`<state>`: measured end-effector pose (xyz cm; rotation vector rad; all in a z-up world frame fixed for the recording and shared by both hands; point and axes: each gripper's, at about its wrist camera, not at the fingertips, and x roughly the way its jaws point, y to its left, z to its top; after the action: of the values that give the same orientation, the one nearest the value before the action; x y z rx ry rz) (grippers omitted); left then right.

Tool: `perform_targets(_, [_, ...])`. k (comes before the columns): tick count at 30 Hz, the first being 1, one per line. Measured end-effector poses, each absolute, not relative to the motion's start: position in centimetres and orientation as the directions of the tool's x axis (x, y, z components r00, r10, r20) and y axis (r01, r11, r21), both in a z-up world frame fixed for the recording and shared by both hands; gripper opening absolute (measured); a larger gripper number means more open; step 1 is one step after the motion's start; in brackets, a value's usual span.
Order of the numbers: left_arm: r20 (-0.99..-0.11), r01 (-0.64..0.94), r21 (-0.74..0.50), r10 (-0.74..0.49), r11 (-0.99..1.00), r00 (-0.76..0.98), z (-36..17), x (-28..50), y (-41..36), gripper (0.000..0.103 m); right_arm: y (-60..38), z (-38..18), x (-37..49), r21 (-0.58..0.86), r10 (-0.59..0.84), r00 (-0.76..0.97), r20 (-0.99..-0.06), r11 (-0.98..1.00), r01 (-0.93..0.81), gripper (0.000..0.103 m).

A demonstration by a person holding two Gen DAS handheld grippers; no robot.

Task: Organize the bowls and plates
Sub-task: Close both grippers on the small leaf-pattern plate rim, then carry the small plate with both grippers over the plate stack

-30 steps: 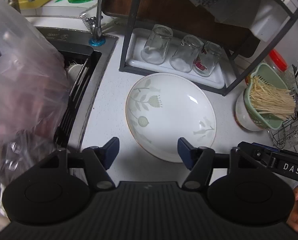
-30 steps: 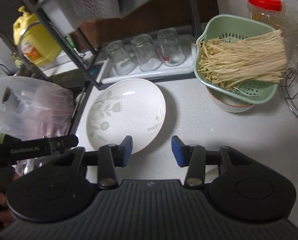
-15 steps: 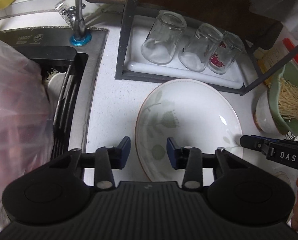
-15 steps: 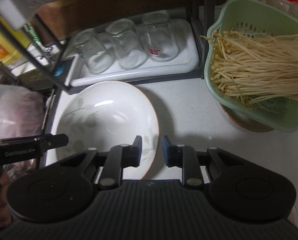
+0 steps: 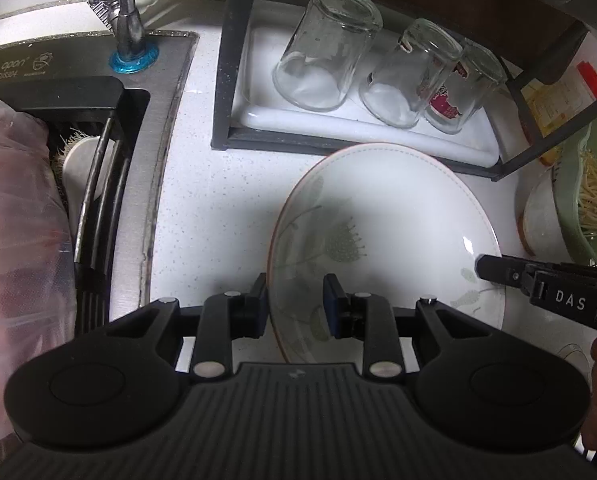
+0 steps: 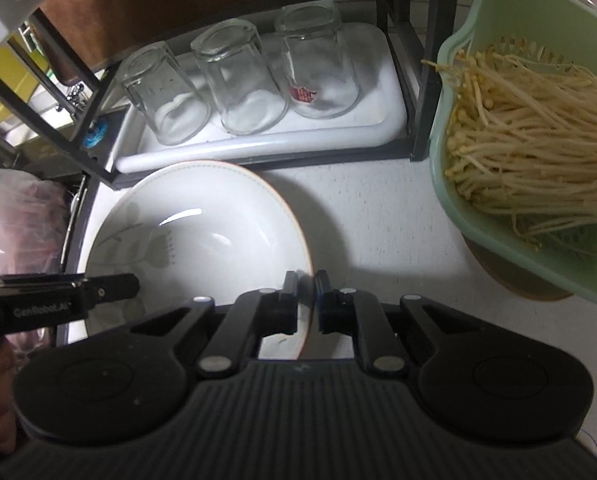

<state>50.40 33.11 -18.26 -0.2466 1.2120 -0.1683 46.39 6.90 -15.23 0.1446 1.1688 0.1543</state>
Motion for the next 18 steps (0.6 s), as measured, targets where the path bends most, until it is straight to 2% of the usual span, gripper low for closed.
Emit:
perform_targets(8, [-0.898,-0.002,-0.301,-0.283,0.953,0.337,-16.8,49.0,32.7,0.032,5.5,-14.7,45.8,0.275,0.278,0.349,-0.895,0.960,-0.058,0.011])
perform_targets(18, [-0.875,-0.023,-0.360,-0.329,0.933,0.354,-11.6,44.9,30.0,0.032,2.1,-9.6,41.8,0.309,0.306,0.379,-0.873,0.950,-0.054,0.011])
